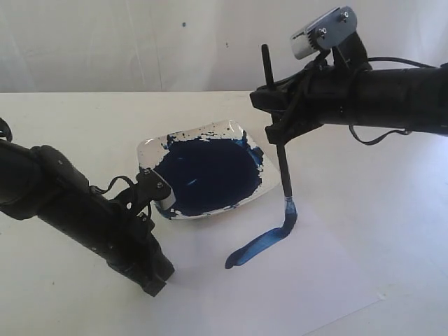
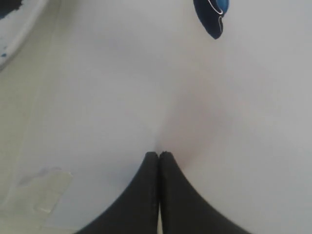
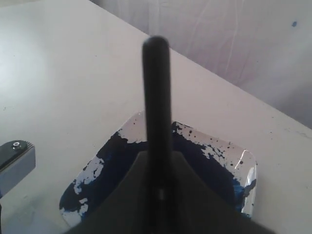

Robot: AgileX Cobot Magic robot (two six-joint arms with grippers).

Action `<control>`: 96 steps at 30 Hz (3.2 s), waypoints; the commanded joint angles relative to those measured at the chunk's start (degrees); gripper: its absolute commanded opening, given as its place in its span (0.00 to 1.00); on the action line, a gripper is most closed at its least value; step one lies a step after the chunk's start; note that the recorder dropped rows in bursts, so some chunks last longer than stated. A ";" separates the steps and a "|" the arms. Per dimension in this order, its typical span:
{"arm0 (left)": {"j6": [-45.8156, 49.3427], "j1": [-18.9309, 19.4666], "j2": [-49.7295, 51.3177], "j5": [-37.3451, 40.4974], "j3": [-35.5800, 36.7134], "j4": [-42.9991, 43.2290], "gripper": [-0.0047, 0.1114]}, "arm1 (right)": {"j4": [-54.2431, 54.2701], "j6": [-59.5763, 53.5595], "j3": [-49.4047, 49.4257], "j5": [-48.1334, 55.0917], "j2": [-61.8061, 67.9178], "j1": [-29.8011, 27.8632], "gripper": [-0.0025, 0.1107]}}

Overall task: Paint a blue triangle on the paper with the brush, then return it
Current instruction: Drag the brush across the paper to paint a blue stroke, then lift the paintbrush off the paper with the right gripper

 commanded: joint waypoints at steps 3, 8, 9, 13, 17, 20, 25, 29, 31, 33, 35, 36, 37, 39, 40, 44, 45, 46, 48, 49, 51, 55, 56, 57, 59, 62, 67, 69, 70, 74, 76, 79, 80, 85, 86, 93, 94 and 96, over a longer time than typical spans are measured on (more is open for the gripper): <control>-0.06 -0.32 0.50 1.28 0.05 -0.44 0.04 | -0.33 -0.70 0.11 0.81 -2.60 -0.08 0.02; -0.06 -0.32 0.50 2.14 0.05 -0.44 0.04 | -0.33 3.01 2.57 -0.08 -8.78 -0.08 0.02; -0.06 -0.32 0.50 2.14 0.05 -0.44 0.04 | -0.33 4.50 4.16 -2.94 -11.73 -0.08 0.02; -0.06 -0.32 0.50 2.14 0.05 -0.44 0.04 | -0.33 8.46 8.32 -10.05 -19.85 1.96 0.02; -0.06 -0.32 0.50 2.24 0.05 -0.44 0.04 | -0.33 15.20 8.73 -20.92 -23.40 7.46 0.02; -0.06 -0.32 0.50 2.39 0.05 -0.44 0.04 | -0.33 18.98 8.73 -24.77 -23.40 11.97 0.02; -0.06 -0.32 0.50 2.39 0.05 -0.44 0.04 | -0.33 25.24 8.24 -25.12 -23.40 12.81 0.02; -0.06 -0.32 0.50 2.39 0.05 -0.44 0.04 | -0.33 28.67 7.51 -27.22 -23.40 12.81 0.02; -0.06 -0.32 0.50 2.39 0.05 -0.44 0.04 | -0.33 31.09 6.96 -27.76 -23.40 12.81 0.02; -0.06 -0.32 0.50 2.39 0.05 -0.44 0.04 | -0.33 31.60 6.25 -28.06 -23.40 12.81 0.02; -0.06 -0.32 0.50 2.39 0.05 -0.44 0.04 | -0.33 31.60 5.80 -28.51 -23.40 12.81 0.02; -0.06 -0.32 0.50 2.39 0.05 -0.44 0.04 | -0.33 30.65 5.43 -28.51 -23.40 12.81 0.02; -0.06 -0.32 0.50 2.39 0.05 -0.44 0.04 | -0.33 28.64 5.41 -27.96 -23.40 12.81 0.02; -0.06 -0.32 0.50 2.39 0.05 -0.44 0.04 | -0.33 22.94 5.10 -25.17 -23.62 12.81 0.02; -0.06 -0.32 0.50 2.39 0.05 -0.44 0.04 | -0.33 20.47 4.85 -23.41 -23.76 12.81 0.02; -0.06 -0.32 0.50 2.12 0.05 -0.44 0.04 | -0.33 10.44 4.00 -20.21 -23.76 12.81 0.02; -0.06 -0.32 0.50 1.98 0.05 -0.44 0.04 | -0.33 7.36 3.54 -21.24 -23.76 12.81 0.02; -0.06 -0.32 0.50 1.98 0.05 -0.44 0.04 | -0.33 6.96 3.54 -21.52 -23.76 12.81 0.02; -0.06 -0.32 0.50 1.98 0.05 -0.44 0.04 | -0.33 5.67 3.54 -21.90 -23.63 12.81 0.02; -0.06 -0.32 0.50 1.98 0.05 -0.44 0.04 | -0.33 5.67 3.54 -21.79 -23.65 12.81 0.02; -0.06 -0.32 0.50 1.98 0.05 -0.44 0.04 | -0.33 5.67 3.54 -20.49 -23.65 12.81 0.02; -0.06 -0.32 0.50 1.98 0.05 -0.44 0.04 | -0.33 5.67 3.54 -19.47 -23.65 12.81 0.02; -0.06 -0.32 0.50 1.98 0.05 -0.44 0.04 | -0.33 5.67 3.54 -19.35 -23.65 12.81 0.02; -0.06 -0.32 0.50 1.98 0.05 -0.44 0.04 | -0.33 4.88 3.54 -19.37 -23.65 12.55 0.02; -0.06 -0.32 0.50 1.98 0.05 -0.44 0.04 | -0.33 2.22 3.54 -19.22 -23.75 12.55 0.02; -0.06 -0.32 0.50 1.98 0.05 -0.44 0.04 | -0.33 -0.09 3.54 -19.22 -23.75 12.55 0.02; -0.06 -0.32 0.50 1.98 0.05 -0.44 0.04 | -0.33 -1.11 3.54 -20.08 -23.75 12.55 0.02; -0.06 -0.32 0.50 1.98 0.05 -0.44 0.04 | -0.33 -1.11 3.54 -19.75 -23.75 12.55 0.02; -0.06 -0.32 0.50 1.98 0.05 -0.44 0.04 | -0.33 -1.11 3.54 -19.44 -23.75 12.55 0.02; -0.06 -0.32 0.50 1.98 0.05 -0.44 0.04 | -0.33 -1.11 3.54 -19.20 -23.75 12.55 0.02; -0.06 -0.32 0.50 1.98 0.05 -0.44 0.04 | -0.33 -0.03 3.54 -18.58 -23.75 12.55 0.02; -0.06 -0.32 0.50 1.98 0.05 -0.44 0.04 | -4.11 6.08 3.30 -18.43 -23.75 12.55 0.02; -0.06 -0.32 0.50 1.98 0.05 -0.44 0.04 | -7.53 10.31 3.06 -17.79 -23.75 12.55 0.02; -0.06 -0.32 0.50 1.98 0.05 -0.44 0.04 | -30.75 37.31 0.45 -20.77 -23.61 11.62 0.02; -0.06 -0.32 0.50 1.98 0.05 -0.44 0.04 | -36.84 43.00 -0.11 -21.68 -23.61 11.62 0.02; -0.06 -0.32 0.50 1.67 0.05 -0.44 0.04 | -82.75 97.88 0.40 -35.37 -24.58 14.54 0.02; -0.06 -0.32 0.50 1.67 0.05 -0.44 0.04 | -89.21 105.40 1.53 -38.61 -24.81 15.51 0.02; -0.06 -0.32 0.50 1.67 0.05 -0.44 0.04 | -102.68 118.18 3.72 -44.13 -24.95 16.65 0.02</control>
